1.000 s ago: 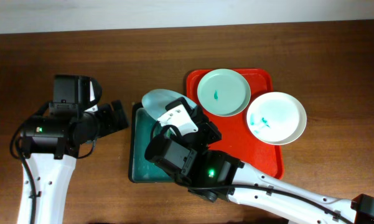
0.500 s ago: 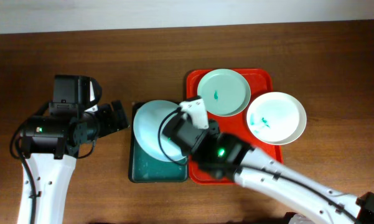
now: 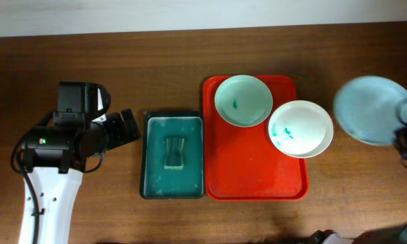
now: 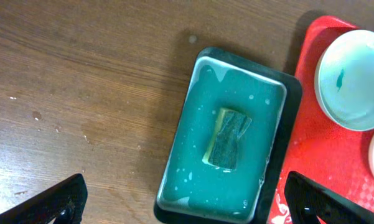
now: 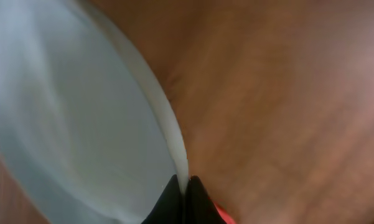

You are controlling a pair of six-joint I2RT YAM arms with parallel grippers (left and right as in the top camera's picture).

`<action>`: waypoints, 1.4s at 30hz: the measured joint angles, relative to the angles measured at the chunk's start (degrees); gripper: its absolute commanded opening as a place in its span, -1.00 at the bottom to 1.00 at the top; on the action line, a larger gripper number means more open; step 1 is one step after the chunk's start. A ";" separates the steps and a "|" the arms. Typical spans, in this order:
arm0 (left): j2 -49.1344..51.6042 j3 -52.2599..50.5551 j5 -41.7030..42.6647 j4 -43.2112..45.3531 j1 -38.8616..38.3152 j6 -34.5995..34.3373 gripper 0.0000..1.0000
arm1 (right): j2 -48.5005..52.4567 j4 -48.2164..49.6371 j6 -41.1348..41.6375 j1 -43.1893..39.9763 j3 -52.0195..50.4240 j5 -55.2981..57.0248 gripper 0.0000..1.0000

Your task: Clean dirty plates on tray and stack at the side

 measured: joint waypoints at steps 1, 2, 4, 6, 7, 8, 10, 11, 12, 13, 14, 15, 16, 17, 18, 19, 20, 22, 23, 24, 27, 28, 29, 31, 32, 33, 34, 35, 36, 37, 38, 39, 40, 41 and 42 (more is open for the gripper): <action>0.00 0.00 0.00 -0.04 0.00 0.00 0.99 | 2.47 0.07 -0.28 -2.95 0.00 0.48 -0.91; 0.00 0.00 0.00 -0.02 0.00 0.02 0.99 | 4.68 0.33 -0.52 -4.90 0.00 1.16 -0.92; 0.00 0.00 0.00 -0.09 0.00 0.00 0.99 | 12.87 0.66 -0.72 -7.78 -0.02 3.50 -0.92; 0.00 0.00 0.00 -0.09 0.00 0.00 0.99 | 17.05 0.66 -0.76 -7.65 -0.04 4.00 -0.92; 0.00 0.00 0.00 -0.09 0.00 0.02 0.99 | 19.12 0.94 -0.94 -7.30 -0.26 4.31 -0.92; 0.00 0.00 0.00 -0.09 0.00 0.02 0.99 | 20.72 1.92 -1.40 -6.73 -1.01 4.55 -0.92; 0.00 0.00 0.00 -0.09 0.00 0.02 0.99 | 22.27 4.20 -2.21 -4.37 -4.20 6.05 -0.87; 0.00 0.00 0.00 -0.11 0.00 0.02 0.99 | 22.27 5.01 -2.34 -3.28 -5.33 6.64 -0.71; 0.00 0.00 0.00 -0.09 0.00 0.00 0.99 | 22.25 5.60 -2.58 -2.58 -6.01 6.93 -0.56; 0.00 0.00 0.00 -0.09 0.00 0.02 0.99 | 22.25 5.79 -3.17 -1.88 -6.56 7.21 -0.45; 0.00 0.00 0.00 -0.09 0.00 0.02 0.99 | 22.25 5.73 -3.69 -0.57 -6.99 7.58 -0.41; 0.00 0.00 0.00 -0.09 0.00 0.02 0.99 | 22.25 5.77 -4.13 0.48 -6.99 7.76 -0.38; 0.00 0.00 0.00 -0.09 0.00 0.02 0.99 | 22.21 5.64 -4.74 1.95 -6.99 7.98 -0.33; 0.00 0.00 0.00 -0.09 0.00 0.00 0.99 | 22.01 5.40 -4.98 3.48 -6.99 7.98 -0.29; 0.00 0.00 0.00 -0.09 0.00 0.02 0.99 | 21.16 5.35 -5.20 5.18 -7.02 7.98 -0.24; 0.00 0.00 0.00 -0.09 0.00 0.00 0.99 | 19.69 5.33 -5.29 6.49 -7.08 8.00 -0.19; 0.00 0.00 0.00 -0.11 0.00 0.00 0.99 | 17.35 5.14 -5.46 7.76 -7.26 7.87 -0.12; 0.00 0.00 0.00 -0.09 0.00 0.00 0.99 | 7.13 3.65 -5.90 11.85 -7.48 5.84 0.11; 0.00 0.00 0.00 -0.07 0.00 0.00 0.99 | 2.91 3.28 -6.16 13.88 -7.50 4.96 0.11; 0.00 0.00 0.00 -0.07 0.00 0.02 0.99 | -2.03 3.23 -6.27 16.81 -7.50 3.87 0.11; 0.00 0.00 0.02 -0.11 0.00 0.02 0.99 | -11.96 4.63 -6.10 26.93 -7.50 1.62 0.11; 0.00 0.00 0.00 -0.07 0.00 0.00 0.99 | -13.07 5.35 -6.03 30.10 -7.50 1.88 0.11; 0.00 0.00 0.00 -0.07 0.00 0.02 0.99 | -13.33 6.05 -6.01 33.86 -7.50 2.67 0.11; 0.00 0.00 0.00 -0.09 0.00 0.00 0.99 | -12.20 6.43 -6.03 39.47 -7.50 5.62 0.11; 0.00 0.00 0.00 -0.09 0.00 0.00 0.99 | -11.08 6.47 -6.01 41.03 -7.50 7.08 0.10; 0.00 0.00 0.02 -0.09 0.00 0.00 0.99 | -8.96 6.47 -6.05 42.10 -7.50 8.68 0.08; 0.00 0.00 0.00 -0.11 0.00 0.00 0.99 | -6.38 6.45 -6.23 42.42 -7.50 9.70 0.08; 0.00 0.00 0.00 -0.09 0.00 0.02 0.99 | -3.19 6.64 -6.91 42.38 -7.50 10.67 0.05; 0.00 0.00 0.00 -0.11 0.00 0.02 0.99 | -0.81 7.10 -7.87 41.90 -7.50 11.13 -0.04; 0.00 0.00 0.00 -0.09 0.00 0.00 0.99 | 1.62 7.67 -8.85 40.83 -7.52 11.34 -0.06; 0.00 0.00 0.00 -0.11 0.00 0.02 0.99 | 3.54 8.35 -9.97 39.08 -7.52 11.61 -0.06; 0.00 0.00 0.00 -0.11 0.00 0.00 0.99 | 5.16 8.85 -10.93 36.79 -7.52 11.72 -0.06; 0.00 0.00 0.00 -0.11 0.00 0.02 0.99 | 6.45 9.46 -11.61 34.10 -7.52 11.91 -0.06; 0.00 0.00 0.00 -0.09 0.00 0.02 0.99 | 7.87 9.97 -12.48 31.04 -7.52 12.11 -0.06; 0.00 0.00 0.00 -0.11 0.00 0.00 0.99 | 8.85 10.14 -12.94 29.09 -7.52 11.96 -0.06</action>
